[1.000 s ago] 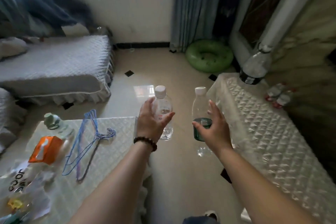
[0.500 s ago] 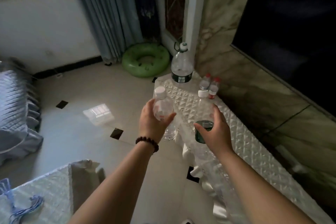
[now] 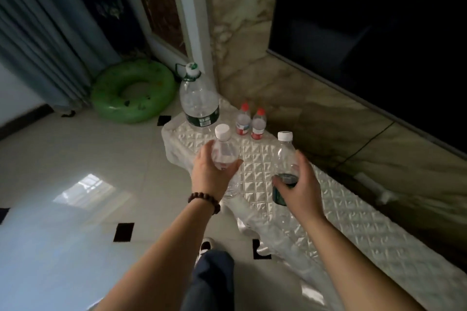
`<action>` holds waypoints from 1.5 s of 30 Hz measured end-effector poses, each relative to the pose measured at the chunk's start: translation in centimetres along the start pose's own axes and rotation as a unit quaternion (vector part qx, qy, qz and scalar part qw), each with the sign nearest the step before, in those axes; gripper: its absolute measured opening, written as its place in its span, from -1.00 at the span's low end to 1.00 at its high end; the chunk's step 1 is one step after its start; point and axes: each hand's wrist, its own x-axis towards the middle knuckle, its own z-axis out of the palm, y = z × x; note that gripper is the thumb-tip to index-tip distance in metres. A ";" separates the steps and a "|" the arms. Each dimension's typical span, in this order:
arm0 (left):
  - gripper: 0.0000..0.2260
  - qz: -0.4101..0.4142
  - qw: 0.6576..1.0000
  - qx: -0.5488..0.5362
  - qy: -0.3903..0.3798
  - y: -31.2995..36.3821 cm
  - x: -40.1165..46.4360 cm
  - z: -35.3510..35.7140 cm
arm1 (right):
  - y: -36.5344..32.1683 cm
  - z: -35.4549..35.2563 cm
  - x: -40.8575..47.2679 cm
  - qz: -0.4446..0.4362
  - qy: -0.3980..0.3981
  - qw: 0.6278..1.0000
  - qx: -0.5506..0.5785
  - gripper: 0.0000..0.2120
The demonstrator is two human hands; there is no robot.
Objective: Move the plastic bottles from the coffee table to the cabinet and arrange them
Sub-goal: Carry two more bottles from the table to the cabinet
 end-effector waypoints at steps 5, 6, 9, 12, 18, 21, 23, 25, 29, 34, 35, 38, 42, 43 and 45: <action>-0.31 0.020 0.997 0.017 -0.077 -1.0 8.2 -0.2 | -1.9 4.1 3.4 0.077 0.042 0.996 0.022 -0.21; -0.31 0.021 0.995 0.021 -0.091 -1.2 9.5 -0.2 | -2.3 4.8 3.9 0.090 0.050 0.994 0.026 -0.21; -0.31 0.035 0.990 0.056 -0.126 -2.1 12.8 0.1 | -2.8 6.3 5.3 0.121 0.066 0.990 0.036 -0.19; -0.30 0.040 0.982 0.095 -0.158 -3.3 15.2 1.4 | -2.4 7.1 6.6 0.142 0.078 0.986 0.038 -0.18; -0.36 0.027 0.965 0.119 -0.231 -6.2 19.1 6.4 | 1.5 8.9 9.8 0.177 0.098 0.979 0.025 -0.19; -0.37 0.026 0.960 0.123 -0.251 -7.8 21.0 9.8 | 4.6 10.3 11.9 0.204 0.103 0.973 0.028 -0.20; -0.36 0.028 0.958 0.122 -0.257 -9.0 22.0 12.1 | 6.7 11.2 13.6 0.223 0.115 0.967 0.041 -0.20; -0.36 0.032 0.959 0.117 -0.256 -10.2 22.7 14.4 | 8.8 12.0 15.5 0.243 0.133 0.959 0.055 -0.20; -0.32 0.033 0.954 0.121 -0.272 -12.2 23.6 18.7 | 12.6 13.4 19.4 0.279 0.150 0.944 0.095 -0.23; -0.31 0.045 0.955 0.111 -0.272 -14.1 24.1 22.2 | 15.4 14.7 23.9 0.258 0.159 0.946 0.116 -0.33; -0.34 0.044 0.955 0.119 -0.270 -14.3 24.0 22.5 | 15.8 15.0 24.6 0.249 0.160 0.949 0.106 -0.31; -0.40 0.056 0.956 0.131 -0.258 -15.1 23.6 23.2 | 17.0 15.8 26.5 0.232 0.157 0.955 0.095 -0.30; -0.38 0.075 0.955 0.135 -0.254 -15.7 23.3 23.6 | 18.1 17.2 28.1 0.216 0.135 0.964 0.081 -0.25; -0.37 0.071 0.955 0.135 -0.253 -15.8 23.4 23.6 | 18.3 17.6 28.2 0.212 0.131 0.966 0.075 -0.26; -0.36 0.066 0.956 0.131 -0.254 -15.8 23.5 23.6 | 18.6 18.3 28.2 0.218 0.123 0.967 0.057 -0.26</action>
